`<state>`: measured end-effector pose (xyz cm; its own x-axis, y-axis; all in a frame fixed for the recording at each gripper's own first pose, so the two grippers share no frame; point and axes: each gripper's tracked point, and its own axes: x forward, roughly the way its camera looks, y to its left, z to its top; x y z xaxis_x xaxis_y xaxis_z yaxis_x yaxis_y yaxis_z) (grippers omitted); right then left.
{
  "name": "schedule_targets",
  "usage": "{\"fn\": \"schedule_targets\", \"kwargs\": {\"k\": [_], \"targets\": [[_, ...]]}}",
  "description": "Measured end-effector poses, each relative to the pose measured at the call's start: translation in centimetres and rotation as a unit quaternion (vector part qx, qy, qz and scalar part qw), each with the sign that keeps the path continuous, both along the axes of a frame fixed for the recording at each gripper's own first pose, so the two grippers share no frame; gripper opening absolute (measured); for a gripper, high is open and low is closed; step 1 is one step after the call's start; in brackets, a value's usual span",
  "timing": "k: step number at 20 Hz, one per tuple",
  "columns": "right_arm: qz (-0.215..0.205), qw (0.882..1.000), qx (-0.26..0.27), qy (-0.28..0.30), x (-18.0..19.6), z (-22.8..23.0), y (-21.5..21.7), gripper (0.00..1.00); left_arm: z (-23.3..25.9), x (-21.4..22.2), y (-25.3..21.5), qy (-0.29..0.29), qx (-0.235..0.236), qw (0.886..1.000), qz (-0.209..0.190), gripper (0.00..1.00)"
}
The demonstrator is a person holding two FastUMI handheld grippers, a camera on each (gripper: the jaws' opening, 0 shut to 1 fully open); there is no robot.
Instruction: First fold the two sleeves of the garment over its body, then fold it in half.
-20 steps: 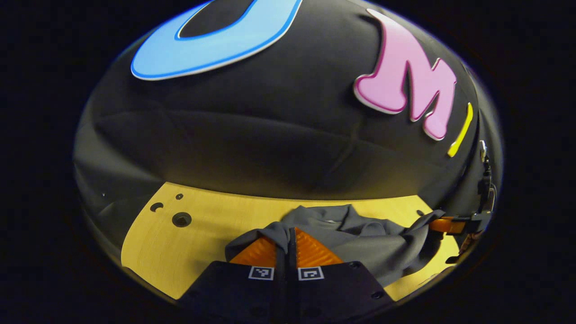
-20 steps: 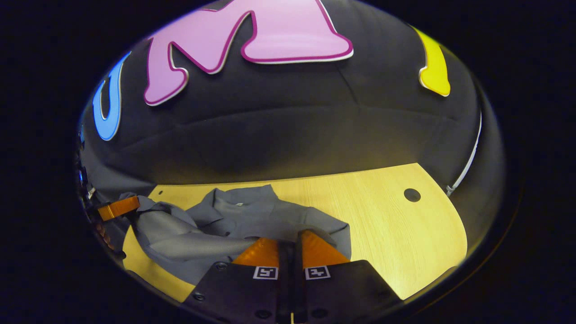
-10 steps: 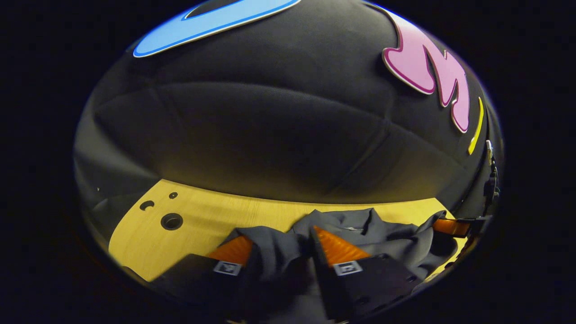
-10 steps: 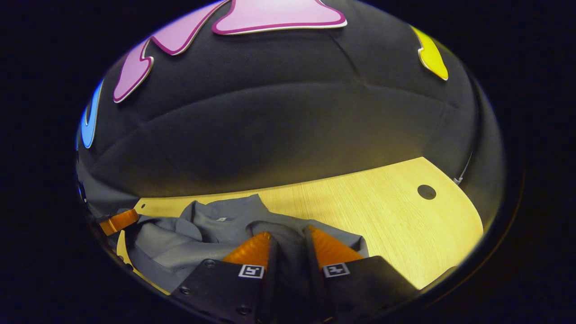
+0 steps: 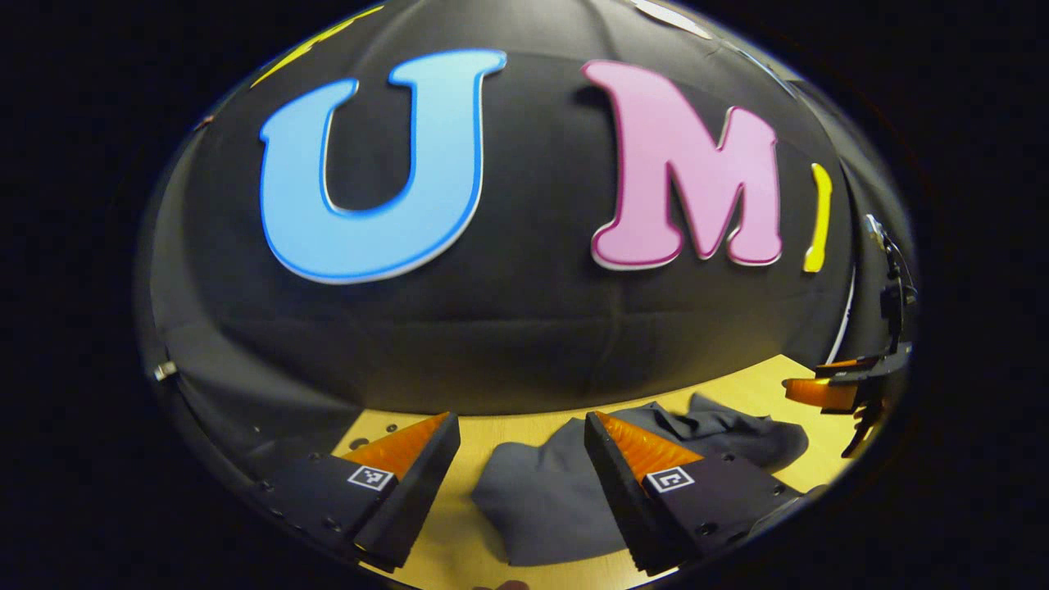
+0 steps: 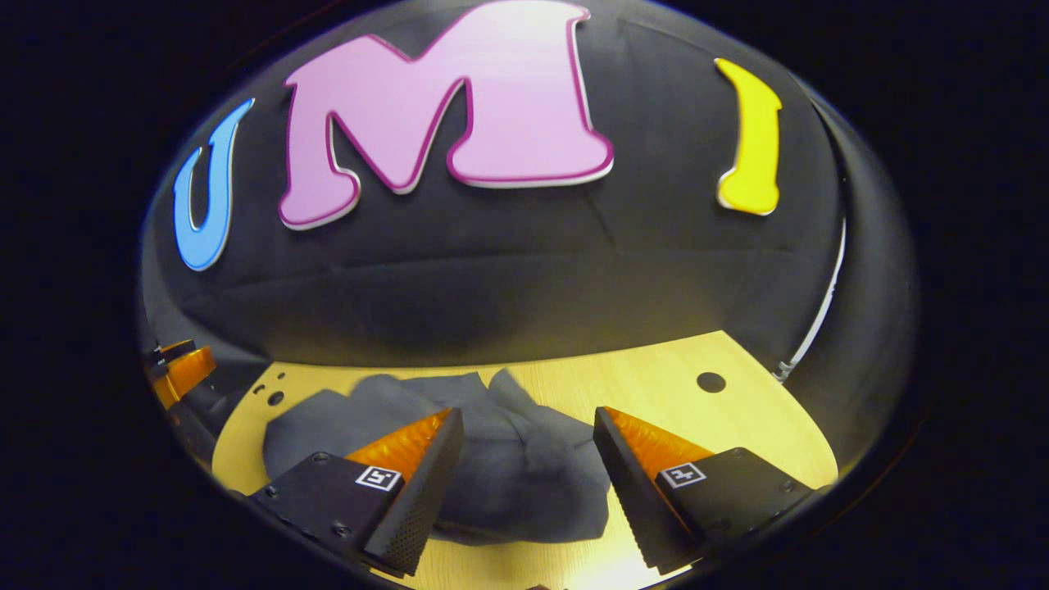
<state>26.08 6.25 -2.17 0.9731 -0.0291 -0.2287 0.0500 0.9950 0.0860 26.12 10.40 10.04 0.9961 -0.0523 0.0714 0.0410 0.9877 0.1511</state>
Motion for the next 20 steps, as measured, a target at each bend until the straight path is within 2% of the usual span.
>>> {"fn": "schedule_targets", "kwargs": {"k": [4, 10, 16, 20], "targets": [[-0.014, 0.999, -0.021, -0.038, -5.3, 4.0, -0.7, 0.99, 1.7, -7.6, -2.5, -0.018, -0.002, 0.999, -0.029, 0.95], [-0.028, 0.994, -0.042, -0.092, -13.6, 8.1, -0.1, 0.99, 2.6, -16.0, -4.3, -0.035, -0.024, 0.997, -0.06, 0.96], [-0.02, 0.996, -0.039, -0.082, -20.7, 6.1, 3.2, 0.99, 2.6, -22.5, -3.3, -0.084, -0.051, 0.993, -0.06, 0.95], [-0.01, 0.997, -0.036, -0.071, -23.2, 4.1, 4.9, 0.99, 0.0, -24.7, -3.0, -0.076, -0.067, 0.993, -0.063, 0.96]]}}
